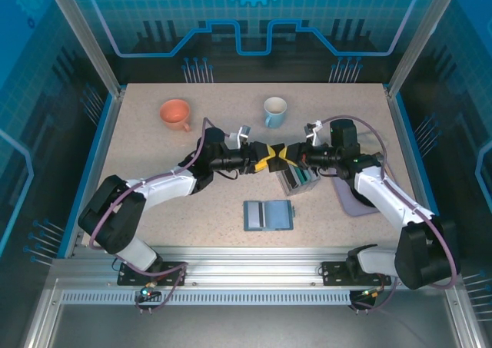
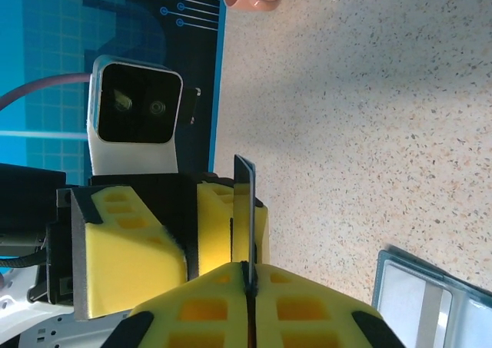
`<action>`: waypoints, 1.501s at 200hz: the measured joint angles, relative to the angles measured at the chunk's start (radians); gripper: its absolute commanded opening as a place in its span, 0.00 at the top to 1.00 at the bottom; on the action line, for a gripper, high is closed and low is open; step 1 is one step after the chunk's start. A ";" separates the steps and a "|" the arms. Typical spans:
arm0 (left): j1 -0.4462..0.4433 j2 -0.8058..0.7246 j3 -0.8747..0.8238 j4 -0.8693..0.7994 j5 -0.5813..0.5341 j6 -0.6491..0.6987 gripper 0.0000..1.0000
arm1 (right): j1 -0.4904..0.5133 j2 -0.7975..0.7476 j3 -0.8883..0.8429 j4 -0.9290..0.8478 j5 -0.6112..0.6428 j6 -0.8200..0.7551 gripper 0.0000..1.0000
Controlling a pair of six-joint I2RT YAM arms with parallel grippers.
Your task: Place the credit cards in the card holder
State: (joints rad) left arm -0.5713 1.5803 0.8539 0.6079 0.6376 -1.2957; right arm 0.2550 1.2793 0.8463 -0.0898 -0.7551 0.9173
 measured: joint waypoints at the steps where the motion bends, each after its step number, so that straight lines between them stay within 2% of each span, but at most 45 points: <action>1: 0.000 0.000 0.000 0.001 0.000 0.000 0.56 | 0.000 0.000 0.000 0.001 -0.001 0.000 0.94; 13: 0.000 0.005 0.000 0.013 0.004 -0.013 0.51 | -0.001 0.000 -0.001 0.014 -0.008 0.010 0.96; 50: -0.002 0.005 0.000 0.031 0.012 -0.015 0.47 | -0.001 0.003 -0.016 0.074 -0.035 0.064 0.96; 74: -0.002 0.005 0.000 0.035 0.014 -0.014 0.56 | -0.001 0.006 -0.016 0.092 -0.039 0.078 0.94; 101: -0.002 0.005 0.000 0.047 0.015 -0.014 0.72 | -0.001 0.017 -0.015 0.095 -0.038 0.073 0.85; 114: -0.001 0.005 0.000 0.052 0.016 -0.014 0.77 | -0.001 0.018 -0.015 0.076 -0.028 0.056 0.82; 164: -0.001 0.004 -0.002 0.056 0.015 -0.016 0.78 | -0.003 0.017 -0.014 0.038 -0.010 0.021 0.79; 194: -0.001 0.004 -0.006 0.056 0.015 -0.023 0.77 | -0.007 0.017 -0.014 0.028 -0.009 0.016 0.85; 232: -0.001 0.004 -0.011 0.057 0.015 -0.035 0.76 | -0.012 0.008 -0.014 0.021 -0.008 0.009 0.88; 300: -0.001 0.004 -0.016 0.064 0.015 -0.039 0.77 | -0.019 -0.006 -0.014 -0.018 0.005 -0.008 0.89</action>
State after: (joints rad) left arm -0.5720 1.5845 0.8379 0.6716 0.6529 -1.3342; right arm 0.2363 1.2736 0.8322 -0.1078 -0.7506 0.9096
